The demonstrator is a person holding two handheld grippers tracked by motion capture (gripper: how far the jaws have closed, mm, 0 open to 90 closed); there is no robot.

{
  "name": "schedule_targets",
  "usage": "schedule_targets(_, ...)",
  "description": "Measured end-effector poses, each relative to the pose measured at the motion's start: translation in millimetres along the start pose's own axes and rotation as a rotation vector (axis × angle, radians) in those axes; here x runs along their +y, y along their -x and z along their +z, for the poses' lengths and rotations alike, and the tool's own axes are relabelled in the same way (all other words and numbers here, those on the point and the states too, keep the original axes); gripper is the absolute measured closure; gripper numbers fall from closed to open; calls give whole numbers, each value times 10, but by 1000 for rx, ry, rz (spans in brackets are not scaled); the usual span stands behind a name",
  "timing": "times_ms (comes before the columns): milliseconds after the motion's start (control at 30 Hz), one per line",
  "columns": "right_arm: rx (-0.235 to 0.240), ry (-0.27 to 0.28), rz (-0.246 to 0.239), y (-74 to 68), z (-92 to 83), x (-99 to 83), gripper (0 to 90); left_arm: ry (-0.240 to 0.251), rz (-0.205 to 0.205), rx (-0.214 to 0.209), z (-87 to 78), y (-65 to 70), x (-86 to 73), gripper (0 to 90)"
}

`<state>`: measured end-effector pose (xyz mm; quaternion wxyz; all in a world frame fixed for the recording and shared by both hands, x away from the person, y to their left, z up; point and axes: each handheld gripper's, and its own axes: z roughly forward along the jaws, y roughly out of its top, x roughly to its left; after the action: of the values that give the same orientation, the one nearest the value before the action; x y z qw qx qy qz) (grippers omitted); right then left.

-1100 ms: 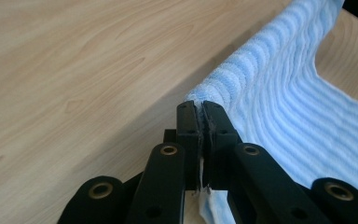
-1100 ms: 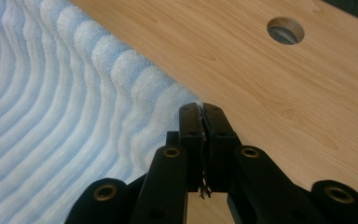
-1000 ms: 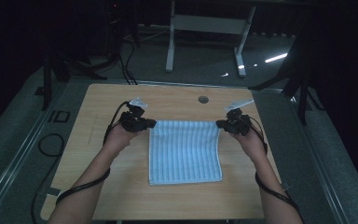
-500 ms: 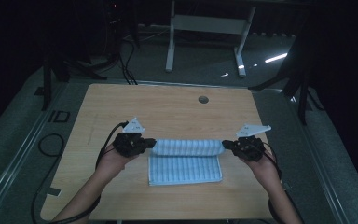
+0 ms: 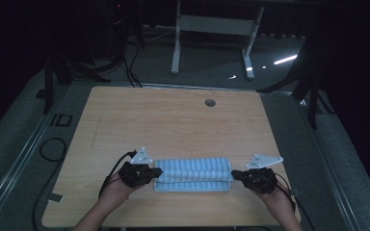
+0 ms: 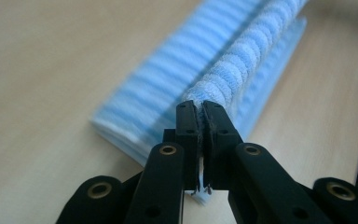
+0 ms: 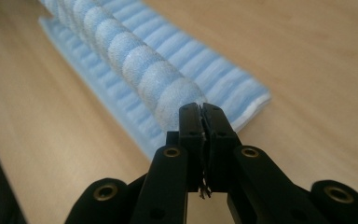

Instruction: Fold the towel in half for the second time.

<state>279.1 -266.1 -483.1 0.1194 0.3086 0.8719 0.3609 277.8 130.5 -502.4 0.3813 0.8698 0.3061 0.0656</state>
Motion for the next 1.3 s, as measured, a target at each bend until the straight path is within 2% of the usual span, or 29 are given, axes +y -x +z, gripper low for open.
schedule_targets(33,3,-2,4,-17,5,-27,874,2,-8,-5,39,26,-91,849)
schedule_targets(67,29,-7,13,-68,25,-120,864,-4,-17,-15,45,27,-112,838)
schedule_targets(100,43,-15,26,-80,31,-149,834,-14,-23,-8,46,27,-134,799)
schedule_targets(133,70,-18,40,-93,35,-186,782,-16,-25,15,32,28,-154,729)
schedule_targets(167,82,-11,45,-112,17,-220,770,-10,-30,24,14,26,-165,635)
schedule_targets(200,75,-7,43,-122,-10,-232,745,-9,-46,18,-5,11,-170,589)
schedule_targets(233,71,-2,44,-125,-40,-230,722,-5,-57,12,-18,-4,-170,588)
schedule_targets(300,46,12,34,-123,-84,-205,723,-6,-55,-2,-25,-23,-153,559)
schedule_targets(400,26,5,25,-100,-62,-153,709,1,-53,-27,-14,-21,-111,553)
schedule_targets(500,42,1,8,-107,9,-108,702,17,-49,-42,-19,-14,-62,533)
schedule_targets(633,34,-21,-13,-98,140,-23,692,17,-56,-43,-34,-71,14,507)
schedule_targets(733,32,-30,-14,-75,222,32,681,-16,-54,-41,55,-83,34,507)
schedule_targets(800,35,-38,-18,-56,292,52,681,-44,-50,-61,143,-77,28,506)
schedule_targets(900,39,-51,-16,-37,406,69,676,-52,-61,-80,243,-69,26,507)
schedule_targets(1000,38,-66,-15,-18,473,75,669,-55,-57,-76,289,-61,23,507)
schedule_targets(1067,28,-80,-16,14,537,71,660,-78,-45,-72,364,-68,7,507)
schedule_targets(1200,12,-127,-15,76,673,42,646,-112,-52,-53,466,-146,-39,507)
schedule_targets(1300,15,-126,-13,112,764,23,641,-93,-73,-52,472,-197,-55,510)
